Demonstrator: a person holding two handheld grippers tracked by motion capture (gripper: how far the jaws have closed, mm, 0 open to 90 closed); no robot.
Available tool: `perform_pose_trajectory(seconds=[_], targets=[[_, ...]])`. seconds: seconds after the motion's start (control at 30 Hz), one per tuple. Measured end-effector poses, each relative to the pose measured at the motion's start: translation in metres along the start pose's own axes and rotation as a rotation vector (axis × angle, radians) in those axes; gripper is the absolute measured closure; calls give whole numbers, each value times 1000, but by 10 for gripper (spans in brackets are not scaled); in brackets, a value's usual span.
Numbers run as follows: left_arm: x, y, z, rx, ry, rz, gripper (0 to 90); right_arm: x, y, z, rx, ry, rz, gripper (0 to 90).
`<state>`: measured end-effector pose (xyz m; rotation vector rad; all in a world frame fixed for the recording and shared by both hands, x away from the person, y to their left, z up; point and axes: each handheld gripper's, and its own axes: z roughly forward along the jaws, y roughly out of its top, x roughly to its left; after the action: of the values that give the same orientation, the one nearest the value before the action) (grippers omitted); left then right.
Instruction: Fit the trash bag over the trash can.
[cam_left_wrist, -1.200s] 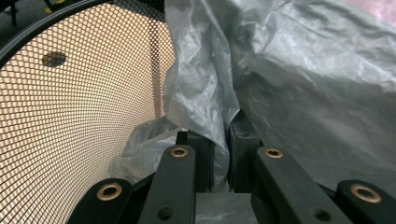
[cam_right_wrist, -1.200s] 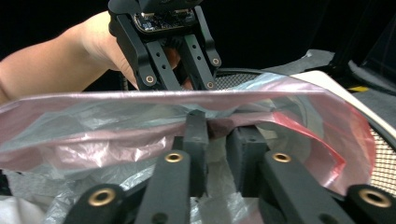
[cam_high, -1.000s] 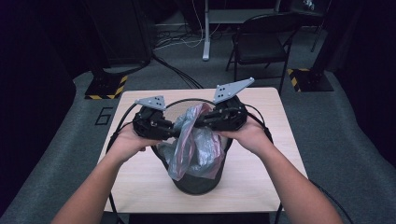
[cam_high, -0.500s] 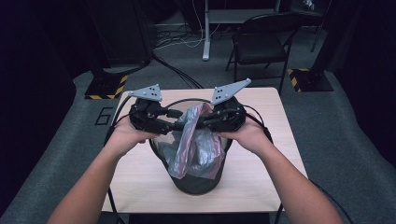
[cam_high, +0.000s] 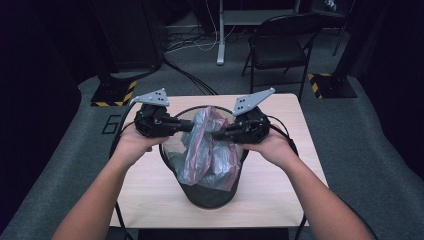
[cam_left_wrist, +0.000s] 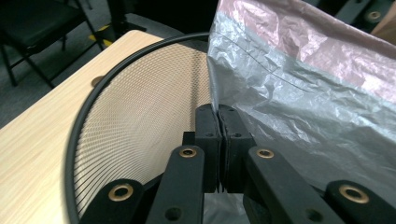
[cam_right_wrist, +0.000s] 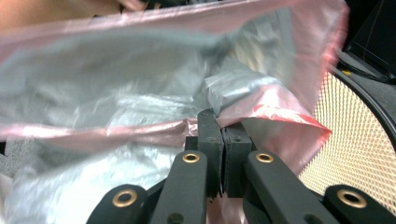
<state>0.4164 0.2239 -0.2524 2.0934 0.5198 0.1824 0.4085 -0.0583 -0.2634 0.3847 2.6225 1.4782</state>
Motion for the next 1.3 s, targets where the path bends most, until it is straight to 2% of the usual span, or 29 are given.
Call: perform_pose_trajectory(seconds=[0.17,0.27,0.37,0.4,0.5,0.63,0.83,1.03,1.13,1.2,1.3], targets=[[11,-12,-7,10,67,-33,885,0,-7,-9,3,-21,7,886],[15,-17,-13,4,91,-44,886,-1,-9,-15,6,-39,8,887],[19,-21,-22,-8,149,-59,888,-3,-10,-21,16,-59,4,890],[21,-23,-25,-14,171,-67,888,-4,-10,-23,21,-74,2,890],[25,-26,-33,-33,190,-93,889,-10,-9,-30,23,-107,12,891],[26,-32,-41,-21,232,-89,889,-16,-6,-44,2,-153,19,891],[22,-45,-55,-24,245,-95,889,-9,-6,-63,-3,-195,-14,891],[23,-53,-52,-8,243,-110,889,-6,-9,-74,-19,-216,-14,891],[21,-58,-52,-26,214,-119,888,2,-11,-81,-51,-201,-19,891],[20,-61,-54,-40,180,-124,886,14,-16,-83,-74,-172,-25,891],[15,-66,-57,-49,155,-120,887,25,-27,-82,-71,-144,-30,890]])
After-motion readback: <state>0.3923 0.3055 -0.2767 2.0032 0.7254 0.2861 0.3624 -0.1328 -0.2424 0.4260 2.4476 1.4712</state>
